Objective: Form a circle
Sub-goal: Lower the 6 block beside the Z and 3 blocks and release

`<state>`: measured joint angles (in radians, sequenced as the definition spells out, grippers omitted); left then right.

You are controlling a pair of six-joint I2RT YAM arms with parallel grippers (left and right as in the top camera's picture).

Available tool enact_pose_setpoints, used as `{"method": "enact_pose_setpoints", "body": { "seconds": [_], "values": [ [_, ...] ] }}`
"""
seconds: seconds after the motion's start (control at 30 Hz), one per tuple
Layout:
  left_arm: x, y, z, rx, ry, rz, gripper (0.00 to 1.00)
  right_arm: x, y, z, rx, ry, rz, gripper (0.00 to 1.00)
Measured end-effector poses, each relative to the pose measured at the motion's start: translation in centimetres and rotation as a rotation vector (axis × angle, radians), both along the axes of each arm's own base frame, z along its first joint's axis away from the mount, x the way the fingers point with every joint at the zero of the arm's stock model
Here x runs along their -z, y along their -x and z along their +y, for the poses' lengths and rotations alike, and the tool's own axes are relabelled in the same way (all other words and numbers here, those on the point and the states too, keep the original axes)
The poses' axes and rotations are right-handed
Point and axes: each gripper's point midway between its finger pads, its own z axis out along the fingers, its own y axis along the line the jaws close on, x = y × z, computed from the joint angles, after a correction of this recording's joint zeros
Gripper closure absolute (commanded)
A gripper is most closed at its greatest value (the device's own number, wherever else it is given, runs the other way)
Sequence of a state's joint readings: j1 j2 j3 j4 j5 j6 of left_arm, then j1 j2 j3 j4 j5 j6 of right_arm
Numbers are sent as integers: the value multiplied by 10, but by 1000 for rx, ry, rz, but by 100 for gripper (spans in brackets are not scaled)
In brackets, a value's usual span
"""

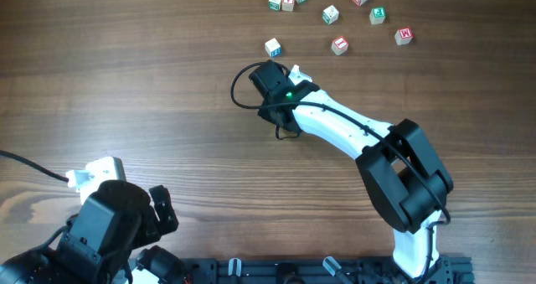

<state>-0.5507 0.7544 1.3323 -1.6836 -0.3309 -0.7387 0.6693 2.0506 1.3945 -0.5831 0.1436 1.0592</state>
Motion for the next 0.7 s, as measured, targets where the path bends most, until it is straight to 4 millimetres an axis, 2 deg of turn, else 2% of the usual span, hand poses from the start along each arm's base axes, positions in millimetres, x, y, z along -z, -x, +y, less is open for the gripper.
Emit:
{"method": "enact_pose_setpoints", "body": {
  "seconds": [0.33, 0.7],
  "values": [
    [0, 0, 0, 0, 0, 0, 0, 0, -1, -3, 12, 15, -6, 60],
    [0, 0, 0, 0, 0, 0, 0, -1, -4, -1, -16, 14, -23, 64]
  ]
}}
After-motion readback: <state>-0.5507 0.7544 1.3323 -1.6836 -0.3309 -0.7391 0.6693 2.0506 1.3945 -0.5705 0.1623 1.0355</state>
